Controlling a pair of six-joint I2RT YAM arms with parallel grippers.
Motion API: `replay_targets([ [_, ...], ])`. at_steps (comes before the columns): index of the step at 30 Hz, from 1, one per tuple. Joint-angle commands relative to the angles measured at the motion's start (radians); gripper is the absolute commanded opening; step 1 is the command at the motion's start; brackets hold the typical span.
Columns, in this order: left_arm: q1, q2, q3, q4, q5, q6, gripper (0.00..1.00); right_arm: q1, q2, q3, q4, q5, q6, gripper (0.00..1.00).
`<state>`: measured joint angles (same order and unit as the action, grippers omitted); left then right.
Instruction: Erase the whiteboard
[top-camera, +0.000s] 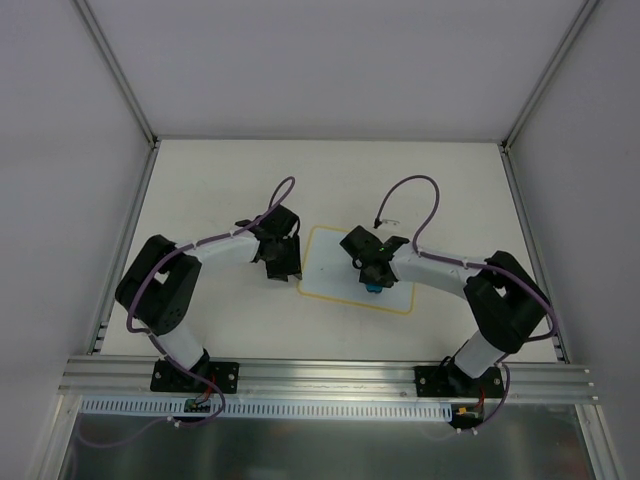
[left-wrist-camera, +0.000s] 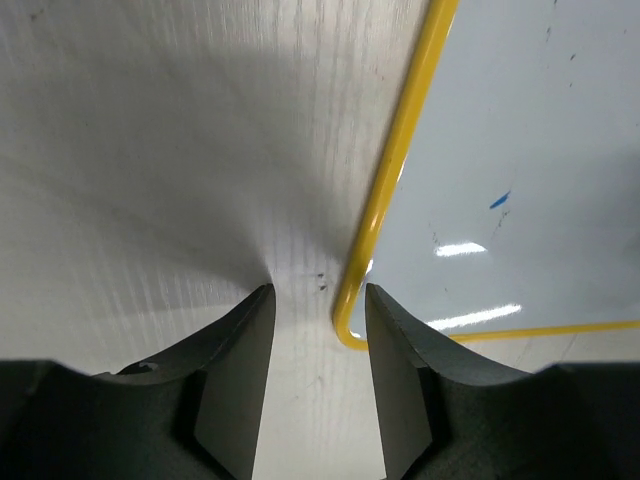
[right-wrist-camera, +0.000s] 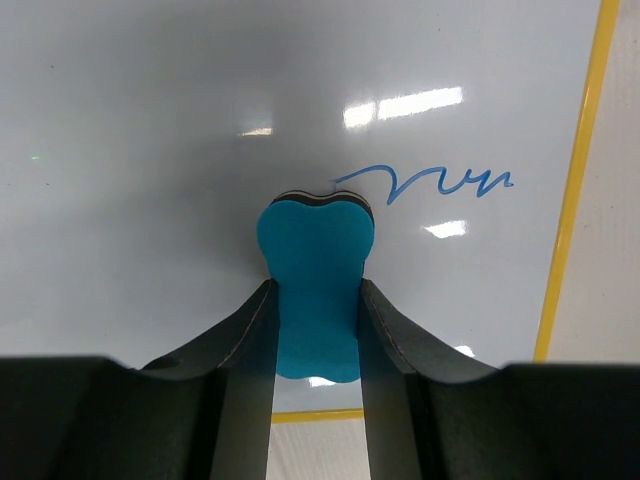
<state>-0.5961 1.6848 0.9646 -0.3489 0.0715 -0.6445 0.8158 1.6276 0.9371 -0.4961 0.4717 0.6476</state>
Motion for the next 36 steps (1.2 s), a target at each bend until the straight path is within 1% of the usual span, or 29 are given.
replay_targets([
  [1,-0.021,-0.028,-0.062,-0.032,0.005,0.016,0.42,0.008,0.067,-0.001,0.004,-0.059,-0.011,0.0],
  [7,-0.062,-0.017,-0.106,-0.018,-0.019,-0.017,0.37,0.008,0.083,0.019,0.002,-0.059,-0.02,0.0],
  [9,-0.073,-0.014,-0.113,-0.016,-0.029,-0.035,0.33,0.008,0.089,0.023,0.002,-0.059,-0.022,0.01],
  [10,-0.076,-0.005,-0.121,-0.015,-0.03,-0.043,0.29,0.008,0.092,0.026,0.002,-0.061,-0.023,0.01],
  [12,-0.082,0.006,-0.128,-0.013,-0.036,-0.06,0.22,0.008,0.095,0.034,0.002,-0.062,-0.025,0.01],
  [13,-0.083,0.015,-0.136,-0.012,-0.035,-0.064,0.14,0.008,0.098,0.037,0.004,-0.065,-0.025,0.01],
  [14,-0.09,0.018,-0.139,-0.01,-0.038,-0.067,0.09,0.009,0.1,0.039,0.004,-0.067,-0.029,0.01],
  [16,-0.096,0.027,-0.148,-0.01,-0.044,-0.075,0.01,0.017,0.107,0.054,0.004,-0.067,-0.035,0.01],
  [17,-0.097,0.029,-0.152,-0.009,-0.048,-0.083,0.0,0.023,0.112,0.063,0.004,-0.068,-0.042,0.01],
  [19,-0.097,0.032,-0.159,-0.005,-0.049,-0.086,0.0,0.048,0.129,0.101,0.004,-0.073,-0.048,0.01],
  [25,-0.099,0.026,-0.173,0.002,-0.041,-0.101,0.0,0.123,0.267,0.245,0.005,-0.113,-0.039,0.01],
  [29,-0.099,0.013,-0.19,0.007,-0.042,-0.109,0.0,0.151,0.353,0.359,0.004,-0.123,-0.016,0.01],
  [32,-0.099,0.006,-0.198,0.008,-0.041,-0.11,0.0,0.161,0.406,0.4,0.001,-0.12,0.0,0.01],
  [36,-0.099,-0.005,-0.207,0.008,-0.041,-0.118,0.0,0.164,0.468,0.511,-0.08,-0.087,0.023,0.01],
])
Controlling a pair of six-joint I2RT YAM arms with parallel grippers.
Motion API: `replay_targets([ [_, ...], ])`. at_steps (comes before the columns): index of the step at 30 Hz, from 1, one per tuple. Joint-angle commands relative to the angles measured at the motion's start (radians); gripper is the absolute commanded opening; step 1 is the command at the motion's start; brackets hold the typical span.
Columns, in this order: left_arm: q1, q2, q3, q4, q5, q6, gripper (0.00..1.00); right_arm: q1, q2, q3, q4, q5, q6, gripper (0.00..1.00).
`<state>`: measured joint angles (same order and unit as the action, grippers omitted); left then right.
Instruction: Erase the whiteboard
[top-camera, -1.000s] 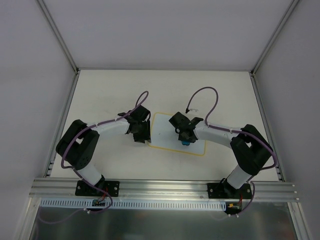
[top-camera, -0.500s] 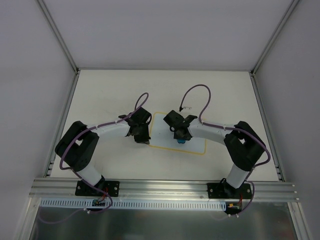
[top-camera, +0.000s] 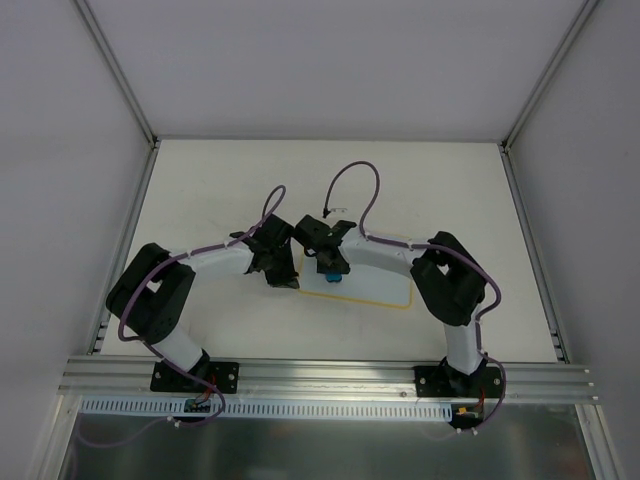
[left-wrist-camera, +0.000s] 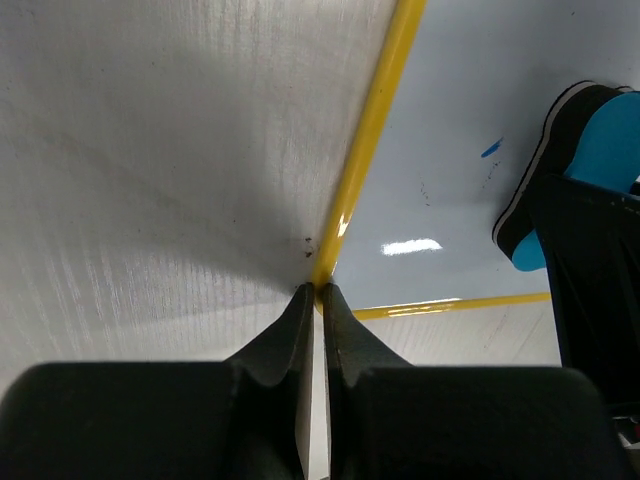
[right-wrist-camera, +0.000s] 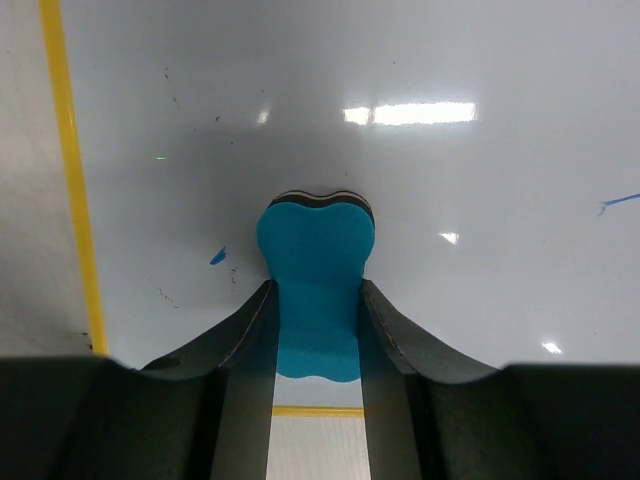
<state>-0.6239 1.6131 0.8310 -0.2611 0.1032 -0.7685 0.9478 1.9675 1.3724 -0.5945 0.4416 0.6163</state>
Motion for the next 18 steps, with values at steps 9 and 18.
replay_targets([
  [9,-0.073,0.073,-0.089,-0.073,-0.069,-0.012,0.0,0.026,0.16,0.11,0.05,-0.103,0.066,0.01],
  [18,-0.066,0.088,-0.05,-0.069,-0.074,0.009,0.0,-0.012,0.044,-0.113,0.14,-0.126,0.019,0.0],
])
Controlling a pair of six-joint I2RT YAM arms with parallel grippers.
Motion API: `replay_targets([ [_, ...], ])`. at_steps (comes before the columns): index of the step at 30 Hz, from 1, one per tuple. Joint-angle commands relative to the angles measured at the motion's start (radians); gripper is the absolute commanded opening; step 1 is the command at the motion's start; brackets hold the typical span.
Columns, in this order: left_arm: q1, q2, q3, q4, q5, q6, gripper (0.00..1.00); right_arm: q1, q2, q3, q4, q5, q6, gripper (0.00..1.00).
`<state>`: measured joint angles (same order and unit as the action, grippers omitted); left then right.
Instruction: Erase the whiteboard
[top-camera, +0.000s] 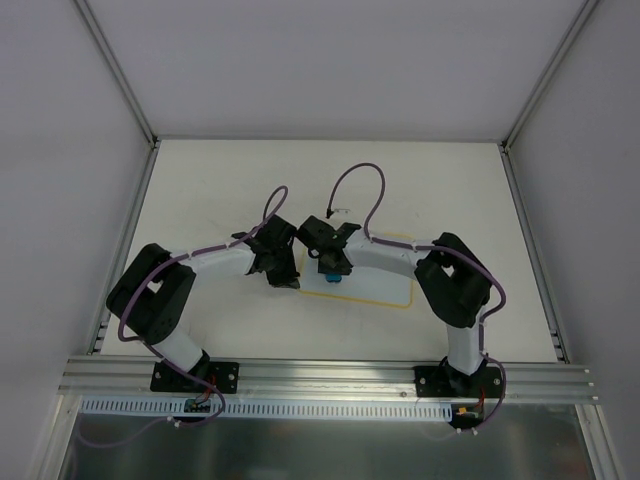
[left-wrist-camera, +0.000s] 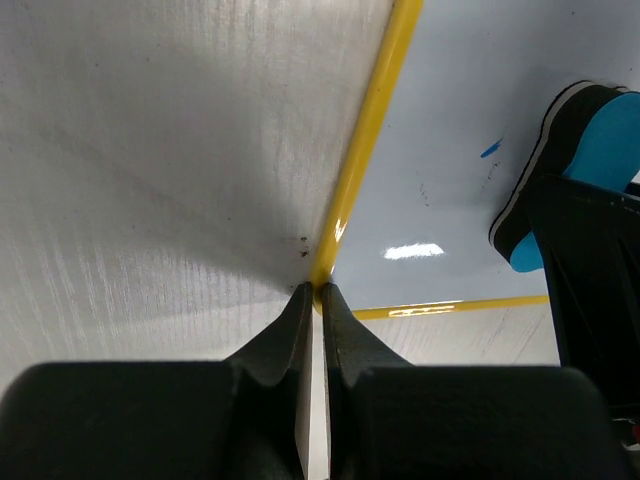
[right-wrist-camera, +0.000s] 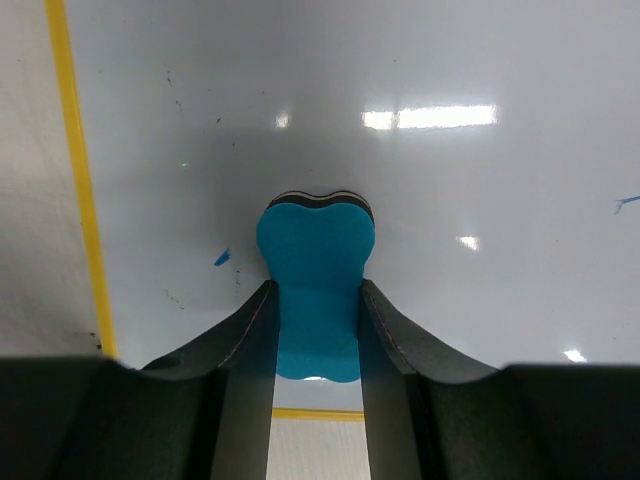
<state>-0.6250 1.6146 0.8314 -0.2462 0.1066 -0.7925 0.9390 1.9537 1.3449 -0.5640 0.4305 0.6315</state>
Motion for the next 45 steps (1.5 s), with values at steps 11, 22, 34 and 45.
replay_targets([
  [11,-0.047,0.107,-0.018,-0.082,-0.059,0.038,0.0,0.015,-0.032,-0.194,0.237,-0.179,0.017,0.0],
  [22,-0.045,0.1,-0.041,-0.079,-0.059,0.019,0.0,0.023,-0.015,-0.089,0.063,-0.015,0.257,0.0],
  [34,-0.036,0.105,-0.06,-0.07,-0.045,0.013,0.0,-0.04,0.036,0.037,-0.065,0.008,0.382,0.0],
  [45,-0.012,0.091,-0.072,-0.068,-0.047,0.021,0.0,-0.135,-0.067,-0.128,-0.065,0.073,0.392,0.0],
])
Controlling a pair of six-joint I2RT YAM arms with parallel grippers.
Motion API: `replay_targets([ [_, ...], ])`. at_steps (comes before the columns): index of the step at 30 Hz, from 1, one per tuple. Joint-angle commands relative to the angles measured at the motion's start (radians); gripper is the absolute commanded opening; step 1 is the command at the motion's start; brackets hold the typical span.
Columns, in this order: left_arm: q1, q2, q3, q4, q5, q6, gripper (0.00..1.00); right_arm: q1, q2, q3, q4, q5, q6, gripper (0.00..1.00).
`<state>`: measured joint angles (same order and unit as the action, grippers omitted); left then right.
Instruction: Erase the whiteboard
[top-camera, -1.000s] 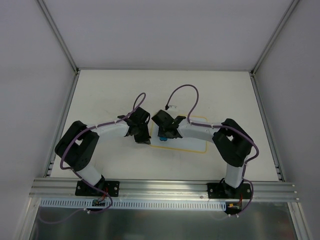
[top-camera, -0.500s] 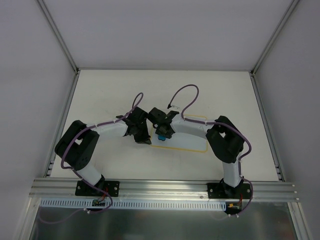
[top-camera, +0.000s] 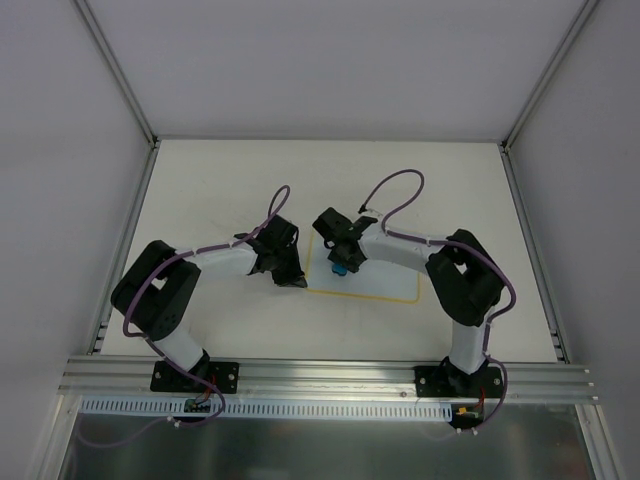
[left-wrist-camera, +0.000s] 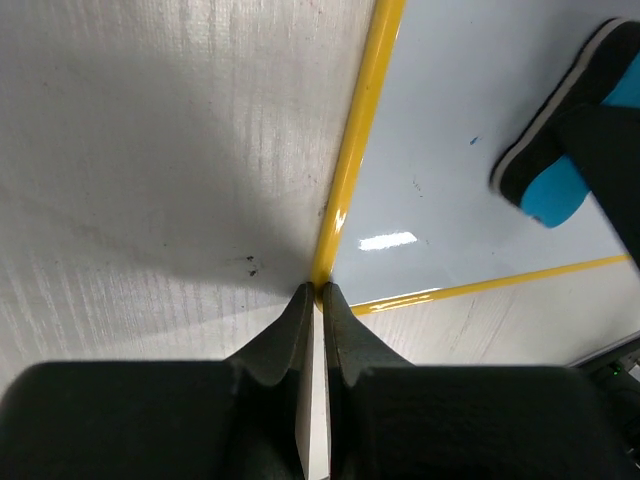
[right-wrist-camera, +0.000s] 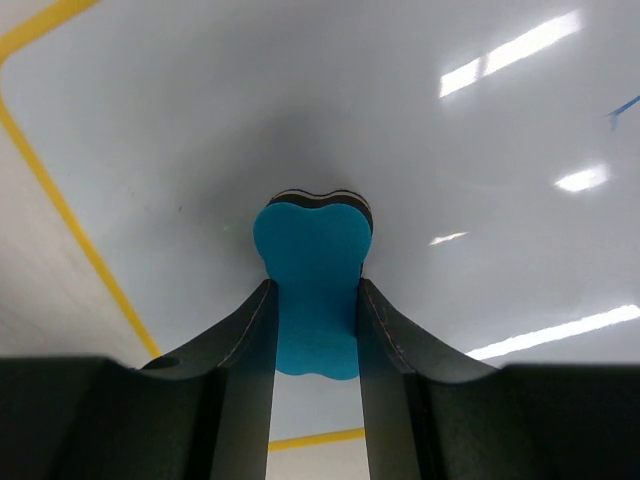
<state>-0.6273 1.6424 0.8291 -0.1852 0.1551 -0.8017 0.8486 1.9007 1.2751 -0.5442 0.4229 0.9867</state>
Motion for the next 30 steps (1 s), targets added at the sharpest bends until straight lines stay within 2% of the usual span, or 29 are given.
replay_targets([
  [1,-0.008,0.065,-0.071,-0.128,-0.094,0.029,0.0,-0.052,-0.021,-0.072,-0.086,0.085,0.038,0.0],
  [9,-0.003,0.059,-0.074,-0.126,-0.095,0.033,0.0,-0.17,-0.1,-0.135,-0.085,0.088,0.017,0.0],
  [14,-0.003,0.063,-0.067,-0.128,-0.091,0.038,0.0,-0.195,-0.104,-0.146,-0.085,0.077,-0.028,0.0],
  [19,0.008,0.056,-0.071,-0.128,-0.088,0.039,0.0,-0.267,-0.153,-0.247,-0.074,0.028,-0.008,0.0],
  [23,0.021,0.05,-0.076,-0.126,-0.088,0.042,0.0,-0.357,-0.257,-0.347,-0.076,0.005,0.026,0.0],
  [30,0.029,0.046,-0.071,-0.128,-0.078,0.045,0.0,-0.422,-0.371,-0.445,-0.076,-0.002,0.037,0.0],
])
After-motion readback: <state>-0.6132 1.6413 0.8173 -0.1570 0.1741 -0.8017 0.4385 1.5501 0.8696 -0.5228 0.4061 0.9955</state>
